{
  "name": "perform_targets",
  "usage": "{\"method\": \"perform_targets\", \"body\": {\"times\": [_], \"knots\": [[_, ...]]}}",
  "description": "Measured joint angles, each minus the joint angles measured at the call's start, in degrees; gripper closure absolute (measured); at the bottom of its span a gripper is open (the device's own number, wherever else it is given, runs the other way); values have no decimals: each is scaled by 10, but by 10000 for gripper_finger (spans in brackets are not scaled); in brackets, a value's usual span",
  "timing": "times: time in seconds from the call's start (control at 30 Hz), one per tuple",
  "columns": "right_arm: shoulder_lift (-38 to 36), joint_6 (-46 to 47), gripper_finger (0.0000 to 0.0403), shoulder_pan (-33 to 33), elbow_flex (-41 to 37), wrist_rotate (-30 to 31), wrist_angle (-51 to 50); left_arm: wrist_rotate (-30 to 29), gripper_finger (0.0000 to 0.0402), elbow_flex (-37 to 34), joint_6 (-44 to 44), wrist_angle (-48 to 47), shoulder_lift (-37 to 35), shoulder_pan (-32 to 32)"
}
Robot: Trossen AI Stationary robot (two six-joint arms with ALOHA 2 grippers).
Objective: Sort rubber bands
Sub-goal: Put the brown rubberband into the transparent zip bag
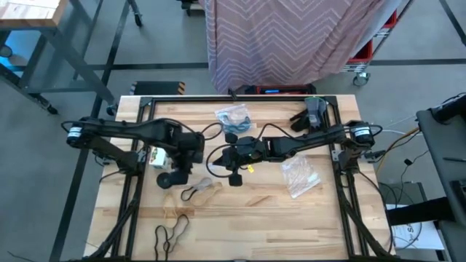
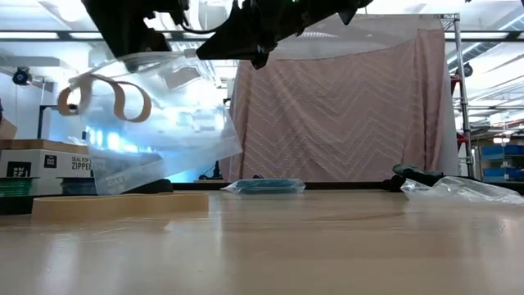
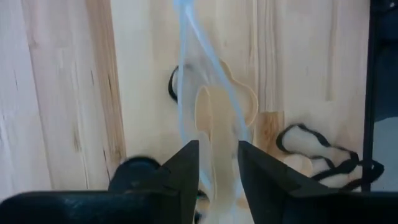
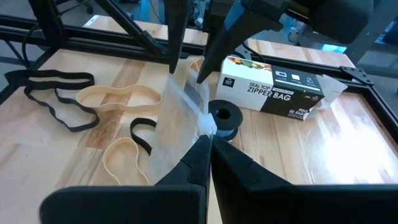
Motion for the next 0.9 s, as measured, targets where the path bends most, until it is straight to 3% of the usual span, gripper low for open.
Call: {"method": "perform_targets", "body": {"times": [0.3, 0.53, 0.7, 0.9], "knots": [[0, -4, 403, 0, 0, 0, -4, -49, 314, -12, -80, -66, -83, -5], [0, -7, 403, 0, 0, 0, -5, -98, 265, -123, -185, -27, -179, -31], [0, -7, 403, 0, 0, 0, -5, -98, 223, -218, -188, 68, -214, -57], [0, -16, 403, 0, 0, 1, -5, -99, 187, -283, -190, 83, -222, -60]]}}
